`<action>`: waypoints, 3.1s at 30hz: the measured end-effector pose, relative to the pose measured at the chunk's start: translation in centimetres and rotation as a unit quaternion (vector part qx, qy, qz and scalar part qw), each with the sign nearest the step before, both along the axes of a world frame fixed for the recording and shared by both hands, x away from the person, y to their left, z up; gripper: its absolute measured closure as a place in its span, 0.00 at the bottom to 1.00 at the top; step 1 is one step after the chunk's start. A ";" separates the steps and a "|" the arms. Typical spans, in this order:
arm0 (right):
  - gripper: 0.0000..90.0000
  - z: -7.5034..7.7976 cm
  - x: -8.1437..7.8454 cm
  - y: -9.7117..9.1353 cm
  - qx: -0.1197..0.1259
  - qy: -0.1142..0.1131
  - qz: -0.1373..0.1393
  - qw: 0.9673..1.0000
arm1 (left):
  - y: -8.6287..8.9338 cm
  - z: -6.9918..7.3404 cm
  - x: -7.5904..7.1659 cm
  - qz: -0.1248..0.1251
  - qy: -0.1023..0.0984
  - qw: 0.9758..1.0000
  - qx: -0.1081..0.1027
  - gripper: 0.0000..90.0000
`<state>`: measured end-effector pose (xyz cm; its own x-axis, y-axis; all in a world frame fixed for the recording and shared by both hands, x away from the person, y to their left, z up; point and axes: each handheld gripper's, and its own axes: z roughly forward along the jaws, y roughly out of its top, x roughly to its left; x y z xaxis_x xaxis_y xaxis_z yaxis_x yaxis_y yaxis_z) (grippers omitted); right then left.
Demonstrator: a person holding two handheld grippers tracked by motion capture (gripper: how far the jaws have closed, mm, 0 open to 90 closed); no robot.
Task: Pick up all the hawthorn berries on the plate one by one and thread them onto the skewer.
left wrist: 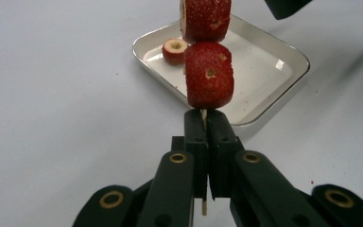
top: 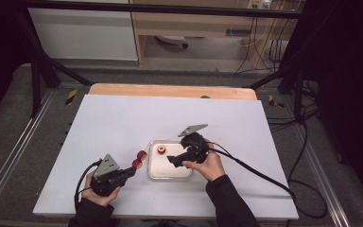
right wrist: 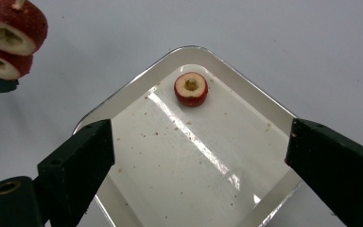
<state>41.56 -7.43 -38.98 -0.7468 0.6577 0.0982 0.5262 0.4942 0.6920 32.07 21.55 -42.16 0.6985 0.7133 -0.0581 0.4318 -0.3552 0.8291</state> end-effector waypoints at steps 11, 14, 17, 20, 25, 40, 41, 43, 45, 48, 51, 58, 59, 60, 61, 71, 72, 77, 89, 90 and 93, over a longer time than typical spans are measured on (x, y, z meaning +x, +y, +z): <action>0.22 -0.3 3.6 3.5 -0.048 0.051 0.016 0.997 | 1.7 -0.4 0.0 0.010 0.009 1.000 -0.001 0.98; 0.27 -0.8 4.4 4.5 -0.071 0.061 0.023 0.995 | 1.6 -0.5 0.1 0.009 0.010 1.000 0.001 0.98; 0.32 -1.1 5.1 5.3 -0.082 0.073 0.026 0.994 | 1.7 -0.5 0.1 0.010 0.010 1.000 0.000 0.98; 0.38 -1.4 5.6 5.9 -0.083 0.081 0.027 0.993 | 1.7 -0.6 0.2 0.010 0.011 1.000 -0.001 0.98; 0.45 -2.2 6.3 6.6 -0.095 0.090 0.028 0.991 | 1.6 -0.6 0.2 0.008 0.013 1.000 0.001 0.98; 0.62 -3.1 7.2 6.8 -0.092 0.112 0.034 0.989 | 1.5 -0.7 0.2 0.006 0.013 1.000 0.002 0.98; 0.63 -3.1 7.2 6.8 -0.092 0.115 0.033 0.989 | 1.5 -0.7 0.2 0.006 0.013 1.000 0.003 0.98; 0.65 -3.2 7.2 6.8 -0.091 0.117 0.033 0.988 | 1.4 -0.7 0.2 0.005 0.014 1.000 0.005 0.98; 0.67 -3.3 7.2 6.8 -0.092 0.120 0.034 0.988 | 1.4 -0.7 0.2 0.005 0.013 1.000 0.006 0.98; 0.68 -3.3 7.2 6.8 -0.092 0.123 0.030 0.988 | 1.4 -0.7 0.2 0.005 0.013 1.000 0.006 0.98; 0.68 -3.0 7.1 6.7 -0.088 0.122 0.029 0.988 | 1.4 -0.6 0.2 0.006 0.012 1.000 0.006 0.98; 0.68 -1.4 6.2 6.1 -0.081 0.113 0.022 0.990 | 1.3 -0.6 0.1 0.006 0.009 1.000 0.007 0.98; 0.68 -1.1 6.0 5.9 -0.081 0.110 0.022 0.990 | 1.3 -0.6 0.1 0.006 0.009 1.000 0.007 0.98; 0.68 -0.9 5.8 5.8 -0.077 0.110 0.018 0.991 | 1.3 -0.6 0.1 0.006 0.009 1.000 0.007 0.98; 0.68 -0.7 5.5 5.7 -0.072 0.111 0.014 0.991 | 1.2 -0.6 0.1 0.006 0.009 1.000 0.007 0.98; 0.68 -0.3 2.9 3.7 0.002 0.098 0.011 0.995 | 0.9 -0.6 0.0 0.004 0.008 1.000 0.008 0.98; 0.68 -0.3 2.6 3.4 0.011 0.096 0.012 0.995 | 0.9 -0.6 0.0 0.003 0.008 1.000 0.009 0.98; 0.68 -0.1 1.3 2.1 0.068 0.082 0.005 0.994 | 0.6 -0.6 -0.1 0.002 0.007 1.000 0.010 0.98; 0.68 -1.1 -1.2 -0.1 0.218 0.054 -0.032 0.974 | 0.1 -0.4 -0.5 0.001 0.005 1.000 0.003 0.98; 0.68 -1.2 -1.4 -0.1 0.237 0.053 -0.037 0.969 | 0.1 -0.4 -0.5 0.002 0.005 1.000 0.002 0.98; 0.68 -1.3 -1.9 -0.1 0.272 0.041 -0.047 0.960 | 0.0 -0.3 -0.6 0.003 0.006 1.000 -0.003 0.98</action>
